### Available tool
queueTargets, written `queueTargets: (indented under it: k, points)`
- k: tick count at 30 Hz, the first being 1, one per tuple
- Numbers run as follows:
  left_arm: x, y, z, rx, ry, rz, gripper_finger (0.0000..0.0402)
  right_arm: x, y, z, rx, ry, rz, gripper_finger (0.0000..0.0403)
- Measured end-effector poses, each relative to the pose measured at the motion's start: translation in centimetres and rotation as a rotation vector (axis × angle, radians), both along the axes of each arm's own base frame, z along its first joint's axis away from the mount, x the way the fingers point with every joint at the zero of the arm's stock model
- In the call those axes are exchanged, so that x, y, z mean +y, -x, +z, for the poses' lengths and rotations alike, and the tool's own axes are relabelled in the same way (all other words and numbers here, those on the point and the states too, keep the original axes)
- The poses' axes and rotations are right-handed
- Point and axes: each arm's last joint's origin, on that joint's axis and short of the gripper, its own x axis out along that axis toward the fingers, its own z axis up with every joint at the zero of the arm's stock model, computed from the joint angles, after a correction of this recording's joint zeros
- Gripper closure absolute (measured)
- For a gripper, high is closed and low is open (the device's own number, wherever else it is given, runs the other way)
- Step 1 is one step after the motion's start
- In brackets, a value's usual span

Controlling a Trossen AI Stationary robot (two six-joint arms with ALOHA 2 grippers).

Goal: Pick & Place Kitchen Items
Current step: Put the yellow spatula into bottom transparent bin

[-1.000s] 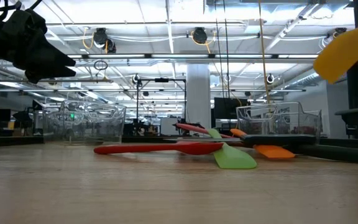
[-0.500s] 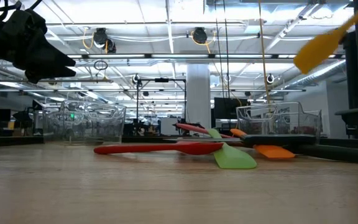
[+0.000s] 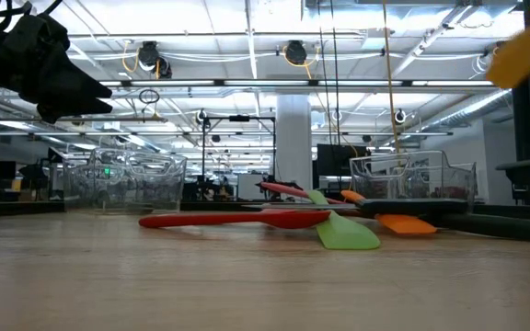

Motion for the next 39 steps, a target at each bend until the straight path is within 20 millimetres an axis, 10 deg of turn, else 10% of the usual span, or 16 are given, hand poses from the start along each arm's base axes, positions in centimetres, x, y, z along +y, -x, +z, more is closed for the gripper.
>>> queueTargets:
  k: [19, 39]
  points:
    - [0.0, 0.0, 0.0, 0.004, -0.009, -0.002, 0.0179, 10.3, -2.5, -5.0, 0.273, -0.065, -0.024, 0.0362]
    - [0.0, 0.0, 0.0, -0.003, 0.009, 0.002, 0.0179, 14.4, -5.2, -12.0, 0.376, 0.247, -0.040, 0.0362]
